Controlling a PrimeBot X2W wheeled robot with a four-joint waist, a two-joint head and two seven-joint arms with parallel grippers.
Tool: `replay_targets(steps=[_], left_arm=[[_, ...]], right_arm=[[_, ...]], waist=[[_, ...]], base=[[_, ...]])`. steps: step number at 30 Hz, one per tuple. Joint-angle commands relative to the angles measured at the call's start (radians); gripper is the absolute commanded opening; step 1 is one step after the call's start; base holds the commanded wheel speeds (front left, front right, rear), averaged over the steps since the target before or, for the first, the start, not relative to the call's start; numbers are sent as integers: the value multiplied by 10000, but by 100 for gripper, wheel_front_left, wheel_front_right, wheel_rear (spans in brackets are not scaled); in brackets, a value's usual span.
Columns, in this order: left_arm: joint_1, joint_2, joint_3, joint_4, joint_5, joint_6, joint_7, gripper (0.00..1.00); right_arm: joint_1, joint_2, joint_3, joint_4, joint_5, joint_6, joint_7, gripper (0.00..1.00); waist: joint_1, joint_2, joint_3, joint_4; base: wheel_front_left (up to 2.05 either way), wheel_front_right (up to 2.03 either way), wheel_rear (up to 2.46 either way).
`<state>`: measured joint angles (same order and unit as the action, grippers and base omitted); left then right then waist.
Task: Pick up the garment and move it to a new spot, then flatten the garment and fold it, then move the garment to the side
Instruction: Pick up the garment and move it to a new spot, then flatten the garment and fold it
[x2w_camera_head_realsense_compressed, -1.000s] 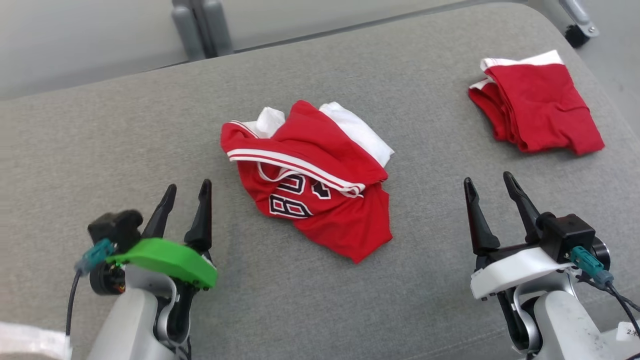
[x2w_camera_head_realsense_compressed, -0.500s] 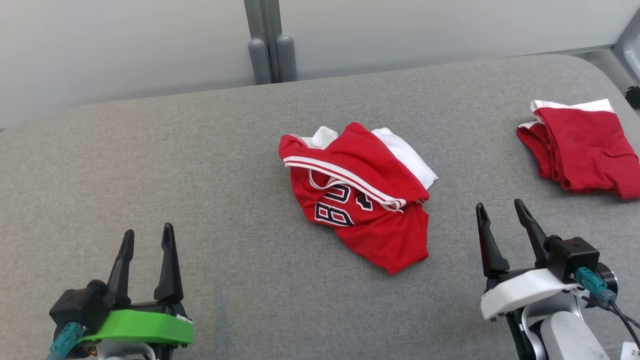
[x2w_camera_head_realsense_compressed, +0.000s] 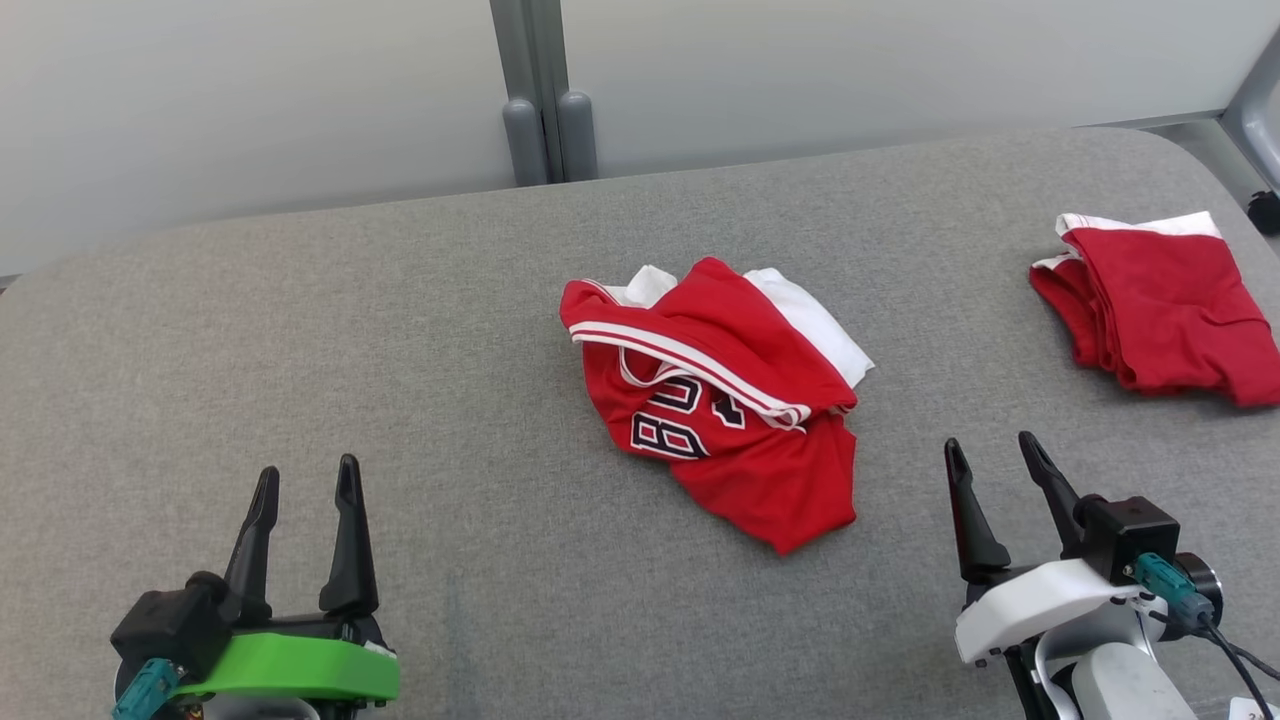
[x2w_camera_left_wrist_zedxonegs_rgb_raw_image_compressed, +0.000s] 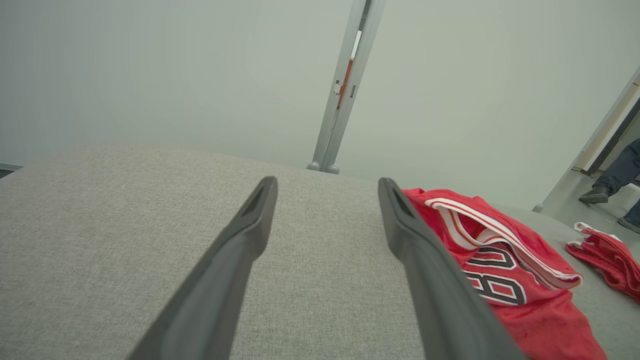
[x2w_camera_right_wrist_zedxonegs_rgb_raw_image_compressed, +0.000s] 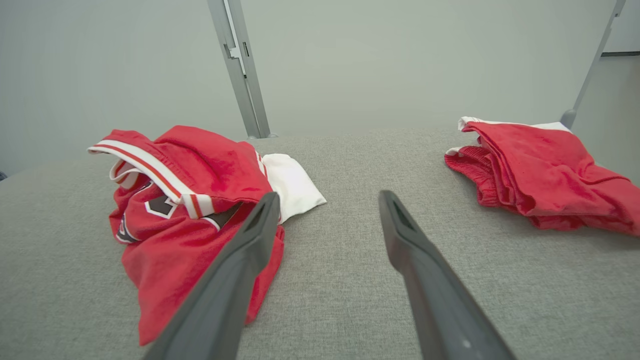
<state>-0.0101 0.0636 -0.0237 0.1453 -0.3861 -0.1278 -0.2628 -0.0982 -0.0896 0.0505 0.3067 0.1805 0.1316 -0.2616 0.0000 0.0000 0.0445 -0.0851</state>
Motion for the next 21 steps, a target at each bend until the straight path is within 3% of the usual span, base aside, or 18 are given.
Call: replay_targets(steps=[1, 4, 12, 17, 21], left_arm=[[64, -5, 27, -40, -44, -44, -24, 100], [34, -13, 44, -114, -97, -45, -24, 100], [-207, 9, -96, -126, -78, -45, -23, 100], [-407, -1, -357, -57, -191, -42, -14, 100], [-486, -2, -455, -87, -225, -39, -14, 100]], right_arm=[[-102, -52, 48, 26, -14, -19, -36, 100], [-268, 3, 251, 43, -155, -19, -39, 100], [-1777, -1, 1958, 788, -289, -19, 629, 100], [-2848, -159, 2877, 2067, -295, -19, 1354, 100], [-3477, -222, 3028, 3059, -476, -19, 1693, 100]], waist=[[0, 0, 15, 10], [0, 0, 86, 16], [0, 0, 352, 175], [0, 0, 587, 477], [0, 0, 724, 714]], base=[[0, 0, 0], [0, 0, 0], [0, 0, 0], [0, 0, 0], [0, 0, 0]])
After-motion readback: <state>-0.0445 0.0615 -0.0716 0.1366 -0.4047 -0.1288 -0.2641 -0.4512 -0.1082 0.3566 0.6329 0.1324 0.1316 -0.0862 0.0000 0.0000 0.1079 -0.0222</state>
